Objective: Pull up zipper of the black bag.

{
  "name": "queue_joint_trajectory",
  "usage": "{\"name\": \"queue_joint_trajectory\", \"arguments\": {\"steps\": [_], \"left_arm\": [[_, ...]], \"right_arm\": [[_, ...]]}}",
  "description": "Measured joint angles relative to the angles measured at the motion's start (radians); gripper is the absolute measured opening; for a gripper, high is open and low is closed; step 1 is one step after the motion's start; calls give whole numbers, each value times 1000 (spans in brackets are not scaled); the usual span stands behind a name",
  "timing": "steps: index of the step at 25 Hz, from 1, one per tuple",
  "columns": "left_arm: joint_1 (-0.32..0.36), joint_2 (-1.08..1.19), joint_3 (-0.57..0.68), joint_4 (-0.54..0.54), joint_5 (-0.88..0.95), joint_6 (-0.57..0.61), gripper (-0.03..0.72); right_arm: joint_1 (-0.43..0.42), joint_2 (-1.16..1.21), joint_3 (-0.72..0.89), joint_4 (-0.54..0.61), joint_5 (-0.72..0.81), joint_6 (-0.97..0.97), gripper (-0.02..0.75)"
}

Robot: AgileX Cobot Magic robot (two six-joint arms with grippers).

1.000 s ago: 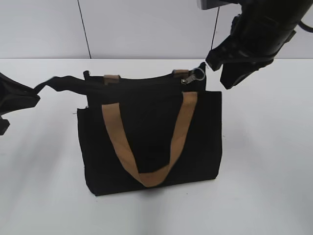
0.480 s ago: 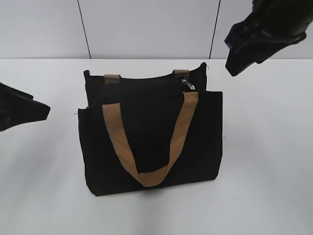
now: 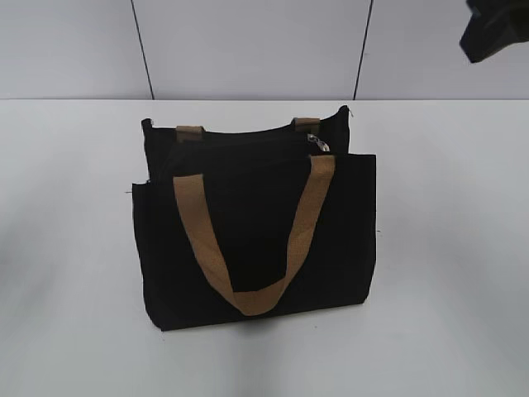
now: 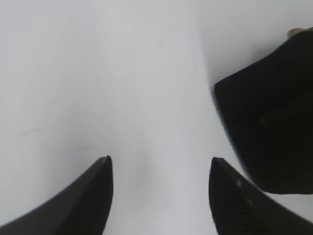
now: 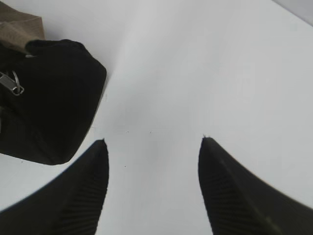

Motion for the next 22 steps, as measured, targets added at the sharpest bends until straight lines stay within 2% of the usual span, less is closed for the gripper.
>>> {"name": "queue_joint_trajectory", "arguments": {"steps": [2, 4, 8, 13, 15, 18, 22], "left_arm": [[0, 0, -56, 127, 85, -91, 468], [0, -1, -113, 181, 159, -124, 468], [0, -1, -172, 206, 256, -142, 468], [0, -2, -174, 213, 318, -143, 468], [0, -6, -174, 213, 322, -143, 468], [0, -34, -174, 210, 322, -143, 468], [0, -103, -164, 187, 319, -143, 468]], "right_arm": [[-34, -25, 0, 24, 0, -13, 456], [-91, -43, 0, 75, -1, -59, 456], [-257, -76, 0, 212, -1, -179, 456], [-472, -129, 2, 374, 0, -316, 456], [-533, -168, 31, 419, -7, -346, 456], [-587, -253, 138, 457, -34, -374, 456], [-597, -417, 332, 473, -82, -384, 456]]}}
